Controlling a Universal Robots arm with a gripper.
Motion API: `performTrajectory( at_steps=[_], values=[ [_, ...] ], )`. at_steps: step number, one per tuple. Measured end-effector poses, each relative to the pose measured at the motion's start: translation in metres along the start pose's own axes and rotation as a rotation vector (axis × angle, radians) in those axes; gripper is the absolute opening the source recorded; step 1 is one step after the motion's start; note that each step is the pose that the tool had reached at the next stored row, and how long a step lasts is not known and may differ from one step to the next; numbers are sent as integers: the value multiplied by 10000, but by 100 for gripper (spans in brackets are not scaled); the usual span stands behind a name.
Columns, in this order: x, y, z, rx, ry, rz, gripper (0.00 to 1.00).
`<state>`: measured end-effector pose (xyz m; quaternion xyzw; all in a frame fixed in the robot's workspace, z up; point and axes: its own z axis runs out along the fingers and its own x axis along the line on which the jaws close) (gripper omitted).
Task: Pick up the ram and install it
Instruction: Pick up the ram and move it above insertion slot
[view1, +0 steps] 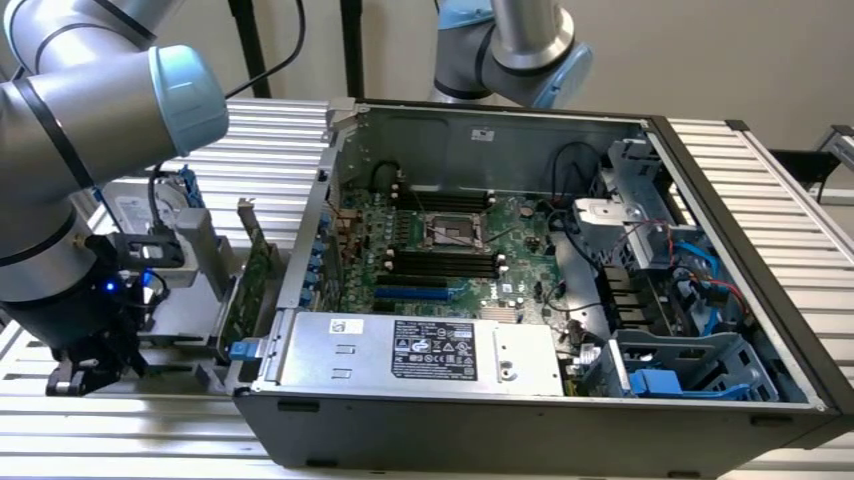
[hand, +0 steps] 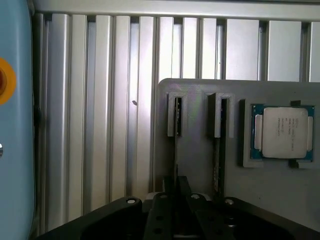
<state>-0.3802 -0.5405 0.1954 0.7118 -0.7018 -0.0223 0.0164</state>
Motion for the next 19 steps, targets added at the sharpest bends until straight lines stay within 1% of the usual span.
performTrajectory(
  at_steps=[1, 10, 19],
  values=[
    [0, 0, 0, 0, 0, 0, 13],
    [0, 0, 0, 2, -2, 42, 13],
    [0, -1, 0, 4, -26, 476, 13]
  ],
)
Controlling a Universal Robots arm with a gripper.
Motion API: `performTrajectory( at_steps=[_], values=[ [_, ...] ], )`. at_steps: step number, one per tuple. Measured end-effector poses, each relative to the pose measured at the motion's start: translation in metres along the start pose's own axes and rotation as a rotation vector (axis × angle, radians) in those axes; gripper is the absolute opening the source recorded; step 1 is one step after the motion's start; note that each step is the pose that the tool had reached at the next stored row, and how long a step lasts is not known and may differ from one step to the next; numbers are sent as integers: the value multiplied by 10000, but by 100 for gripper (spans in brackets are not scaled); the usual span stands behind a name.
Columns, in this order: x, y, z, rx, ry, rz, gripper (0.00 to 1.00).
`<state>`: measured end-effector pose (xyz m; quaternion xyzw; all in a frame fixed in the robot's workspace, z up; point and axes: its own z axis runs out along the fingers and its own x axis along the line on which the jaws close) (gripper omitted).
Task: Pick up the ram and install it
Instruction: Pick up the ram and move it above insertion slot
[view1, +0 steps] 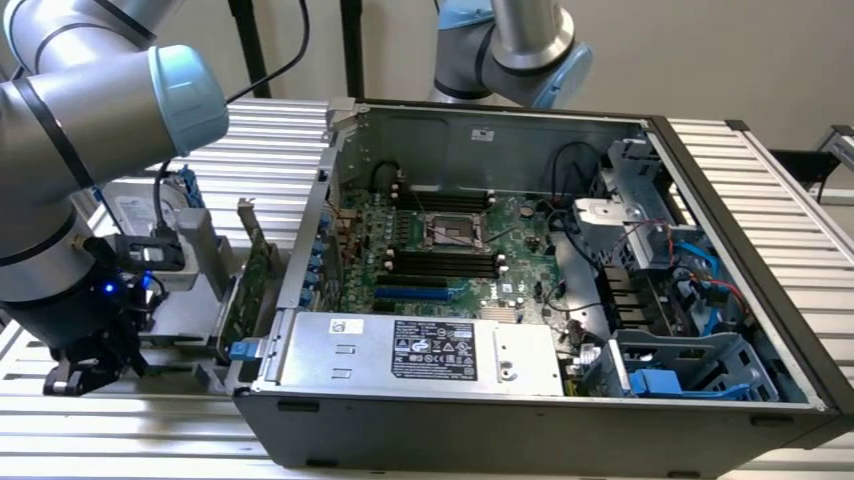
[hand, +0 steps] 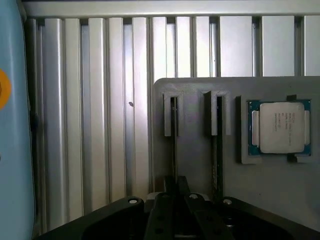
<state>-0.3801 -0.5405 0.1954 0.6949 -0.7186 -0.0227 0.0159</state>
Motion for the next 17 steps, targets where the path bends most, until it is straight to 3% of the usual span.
performTrajectory(
  at_steps=[4, 7, 11, 17],
  values=[
    [0, 1, -16, 0, 0, 4, 13],
    [-1, 5, -83, 0, -1, 4, 13],
    [-2, 12, -212, -1, 0, 4, 13],
    [-4, 26, -480, 0, 0, 4, 13]
  ],
)
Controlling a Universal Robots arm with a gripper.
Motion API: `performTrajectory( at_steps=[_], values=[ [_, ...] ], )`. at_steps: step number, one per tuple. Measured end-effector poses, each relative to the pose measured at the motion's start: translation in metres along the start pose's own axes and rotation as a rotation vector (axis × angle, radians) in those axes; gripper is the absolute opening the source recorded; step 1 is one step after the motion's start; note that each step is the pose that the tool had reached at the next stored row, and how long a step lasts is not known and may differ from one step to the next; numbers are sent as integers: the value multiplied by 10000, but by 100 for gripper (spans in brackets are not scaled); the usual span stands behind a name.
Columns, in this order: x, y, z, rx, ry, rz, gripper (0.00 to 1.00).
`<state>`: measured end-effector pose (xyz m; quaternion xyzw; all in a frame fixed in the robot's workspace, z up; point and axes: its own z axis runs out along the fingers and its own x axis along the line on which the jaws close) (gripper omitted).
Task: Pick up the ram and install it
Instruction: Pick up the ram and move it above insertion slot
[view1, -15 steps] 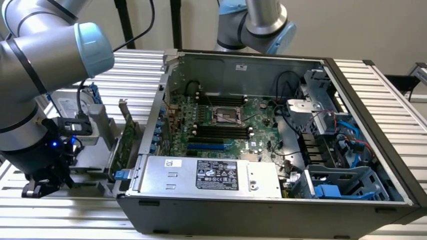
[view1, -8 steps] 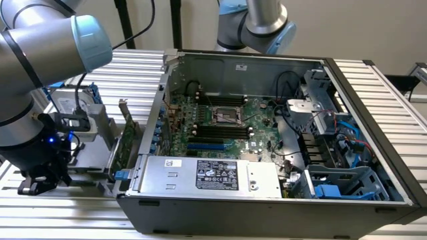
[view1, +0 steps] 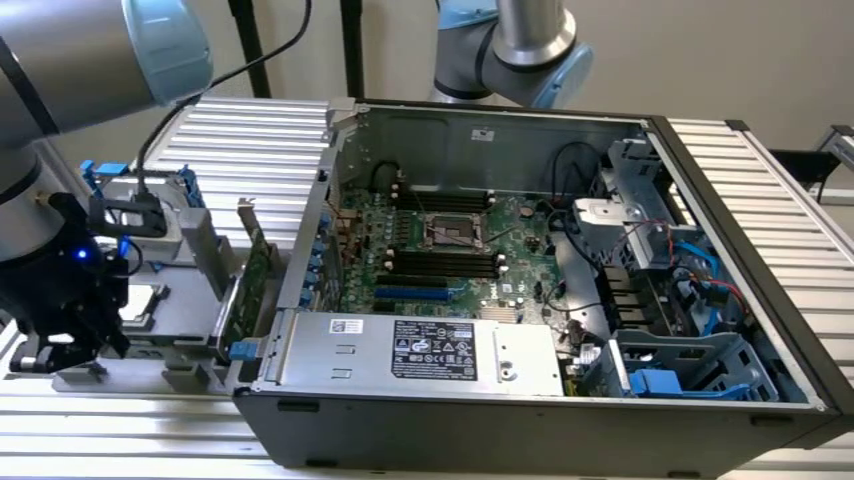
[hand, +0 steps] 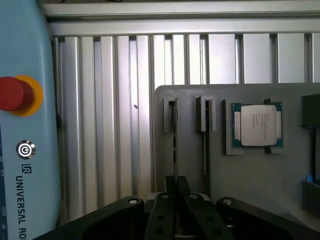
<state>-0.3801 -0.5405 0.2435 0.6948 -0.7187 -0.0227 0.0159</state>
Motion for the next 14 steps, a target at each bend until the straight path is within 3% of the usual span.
performTrajectory(
  at_steps=[8, 14],
  values=[
    [-4, -7, -362, 0, -1, -1, 13],
    [-12, -116, -642, -1, 0, -12, 13]
  ],
)
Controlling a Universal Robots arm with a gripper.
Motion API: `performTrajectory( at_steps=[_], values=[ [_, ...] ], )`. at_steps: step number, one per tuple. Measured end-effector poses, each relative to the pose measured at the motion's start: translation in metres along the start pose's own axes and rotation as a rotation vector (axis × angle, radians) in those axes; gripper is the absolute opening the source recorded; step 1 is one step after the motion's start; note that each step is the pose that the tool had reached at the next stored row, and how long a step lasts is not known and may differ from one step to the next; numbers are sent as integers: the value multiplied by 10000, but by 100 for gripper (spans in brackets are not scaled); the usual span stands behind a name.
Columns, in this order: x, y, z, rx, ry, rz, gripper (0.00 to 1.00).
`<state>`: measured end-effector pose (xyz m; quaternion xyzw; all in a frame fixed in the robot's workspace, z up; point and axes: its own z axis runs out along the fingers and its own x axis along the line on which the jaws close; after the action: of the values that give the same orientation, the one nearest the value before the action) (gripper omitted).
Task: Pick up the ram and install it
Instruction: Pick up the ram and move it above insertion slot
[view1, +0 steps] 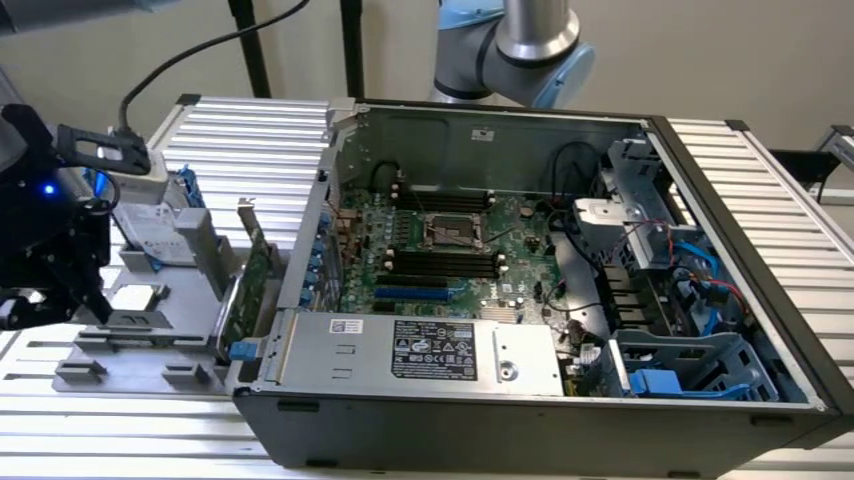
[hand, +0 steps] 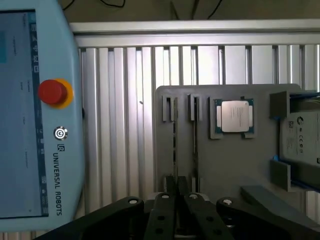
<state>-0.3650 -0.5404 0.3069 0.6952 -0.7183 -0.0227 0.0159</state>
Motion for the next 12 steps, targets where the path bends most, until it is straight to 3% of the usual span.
performTrajectory(
  at_steps=[12],
  values=[
    [-19, -356, -569, -7, -9, -38, 13]
  ],
)
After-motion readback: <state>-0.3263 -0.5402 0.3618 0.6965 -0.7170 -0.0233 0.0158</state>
